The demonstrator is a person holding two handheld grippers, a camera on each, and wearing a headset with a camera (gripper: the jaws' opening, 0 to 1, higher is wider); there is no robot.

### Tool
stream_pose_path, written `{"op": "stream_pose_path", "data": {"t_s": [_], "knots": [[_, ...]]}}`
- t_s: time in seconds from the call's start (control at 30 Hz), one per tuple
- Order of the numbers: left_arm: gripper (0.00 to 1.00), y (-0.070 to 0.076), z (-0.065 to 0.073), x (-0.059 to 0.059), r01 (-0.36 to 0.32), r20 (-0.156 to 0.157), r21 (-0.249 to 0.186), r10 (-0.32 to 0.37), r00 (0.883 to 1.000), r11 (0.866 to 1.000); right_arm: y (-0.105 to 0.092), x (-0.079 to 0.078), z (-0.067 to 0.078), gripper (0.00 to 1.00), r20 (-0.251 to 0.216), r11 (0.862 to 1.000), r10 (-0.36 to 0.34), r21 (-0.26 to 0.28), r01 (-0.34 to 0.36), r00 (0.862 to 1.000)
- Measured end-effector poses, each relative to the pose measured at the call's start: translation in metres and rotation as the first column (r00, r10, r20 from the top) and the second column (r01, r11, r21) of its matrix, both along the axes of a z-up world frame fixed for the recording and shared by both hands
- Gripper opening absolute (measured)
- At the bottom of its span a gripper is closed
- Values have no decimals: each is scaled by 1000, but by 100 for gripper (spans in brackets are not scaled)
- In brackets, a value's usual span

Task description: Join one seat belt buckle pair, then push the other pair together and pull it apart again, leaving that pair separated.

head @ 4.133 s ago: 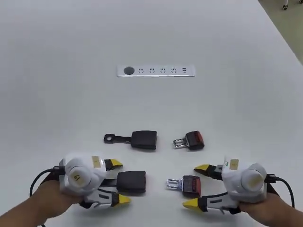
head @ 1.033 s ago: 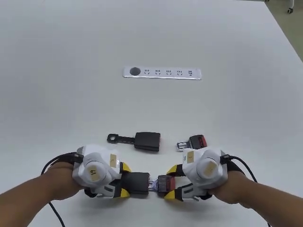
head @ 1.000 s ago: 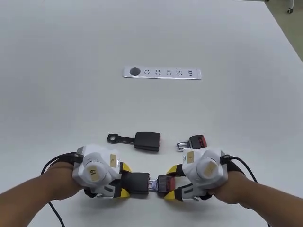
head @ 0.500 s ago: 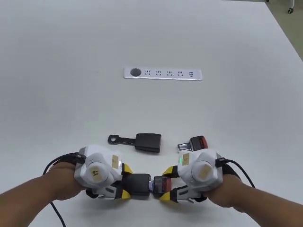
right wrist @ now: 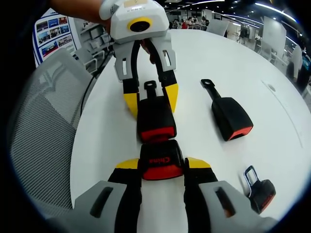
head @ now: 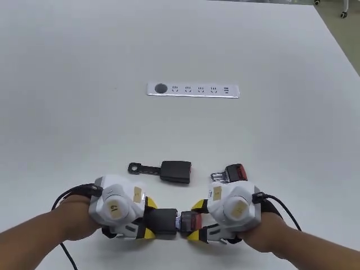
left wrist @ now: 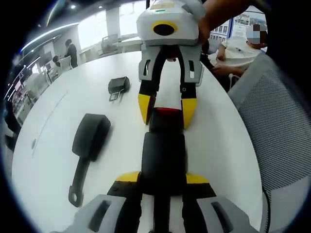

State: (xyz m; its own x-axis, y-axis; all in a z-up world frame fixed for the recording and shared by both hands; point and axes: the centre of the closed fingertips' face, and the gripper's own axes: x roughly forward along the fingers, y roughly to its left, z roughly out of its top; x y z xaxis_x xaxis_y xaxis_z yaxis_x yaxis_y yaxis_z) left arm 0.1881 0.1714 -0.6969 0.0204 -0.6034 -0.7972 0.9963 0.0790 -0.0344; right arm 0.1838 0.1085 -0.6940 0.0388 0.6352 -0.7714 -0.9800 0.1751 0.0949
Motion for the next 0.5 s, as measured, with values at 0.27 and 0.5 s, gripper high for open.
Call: {"op": "stream_pose_path", "data": {"t_s": [0.27, 0.5], "knots": [[32, -1, 0, 1, 4, 0, 1, -4, 1000, 1000, 0, 1, 0, 31, 5, 1000, -6, 7, 6, 1000], [32, 0, 0, 1, 6, -2, -10, -6, 1000, 1000, -1, 2, -2, 32, 14, 999, -16, 31, 15, 1000]]}}
